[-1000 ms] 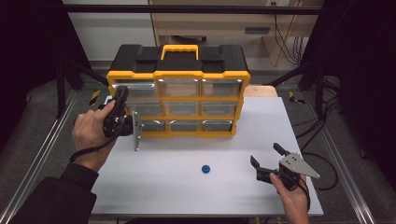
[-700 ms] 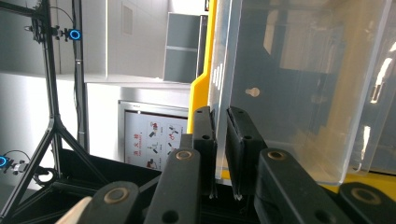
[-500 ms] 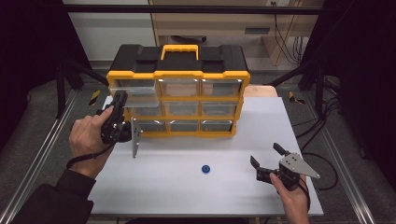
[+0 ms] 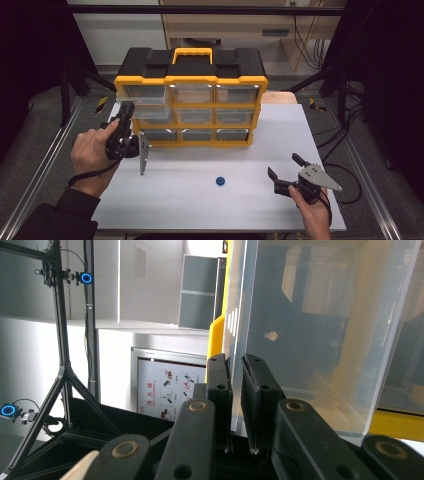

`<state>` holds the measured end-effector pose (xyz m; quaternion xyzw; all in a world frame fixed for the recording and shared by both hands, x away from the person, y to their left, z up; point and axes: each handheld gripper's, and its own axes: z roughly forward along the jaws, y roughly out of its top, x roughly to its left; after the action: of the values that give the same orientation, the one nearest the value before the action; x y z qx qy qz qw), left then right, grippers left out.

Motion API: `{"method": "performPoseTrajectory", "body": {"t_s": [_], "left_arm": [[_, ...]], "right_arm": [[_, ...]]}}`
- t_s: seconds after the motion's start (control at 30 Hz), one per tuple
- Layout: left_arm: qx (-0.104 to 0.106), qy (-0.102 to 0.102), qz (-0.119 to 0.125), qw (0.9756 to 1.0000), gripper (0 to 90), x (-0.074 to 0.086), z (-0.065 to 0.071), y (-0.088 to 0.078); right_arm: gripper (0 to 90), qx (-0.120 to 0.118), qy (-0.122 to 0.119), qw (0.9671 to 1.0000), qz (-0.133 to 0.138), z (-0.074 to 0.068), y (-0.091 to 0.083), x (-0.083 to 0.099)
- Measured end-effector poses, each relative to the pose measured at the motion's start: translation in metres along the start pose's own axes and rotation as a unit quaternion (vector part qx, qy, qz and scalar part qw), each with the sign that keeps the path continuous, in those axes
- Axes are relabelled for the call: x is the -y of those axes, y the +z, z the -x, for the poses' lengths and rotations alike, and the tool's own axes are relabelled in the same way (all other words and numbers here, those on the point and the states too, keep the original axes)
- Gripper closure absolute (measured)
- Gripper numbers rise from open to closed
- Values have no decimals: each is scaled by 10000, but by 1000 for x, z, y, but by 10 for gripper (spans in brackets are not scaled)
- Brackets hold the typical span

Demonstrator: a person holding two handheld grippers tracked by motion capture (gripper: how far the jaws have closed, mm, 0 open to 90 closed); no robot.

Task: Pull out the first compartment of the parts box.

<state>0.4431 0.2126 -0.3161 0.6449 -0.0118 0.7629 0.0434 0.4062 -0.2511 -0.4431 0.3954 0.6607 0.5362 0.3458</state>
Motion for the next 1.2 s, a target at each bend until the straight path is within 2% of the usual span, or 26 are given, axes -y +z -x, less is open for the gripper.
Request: {"method": "performPoseTrajectory", "body": {"t_s": [0.53,1.2], "left_arm": [[51,-89,-33,9999,817,-1,-2,-8],[41,-55,-13,10000,818,0,-3,-8]], "right_arm": [[51,-9,-3,10000,-5,0,0,0],[51,2,-6,10000,-6,1,-1,-1]]}}
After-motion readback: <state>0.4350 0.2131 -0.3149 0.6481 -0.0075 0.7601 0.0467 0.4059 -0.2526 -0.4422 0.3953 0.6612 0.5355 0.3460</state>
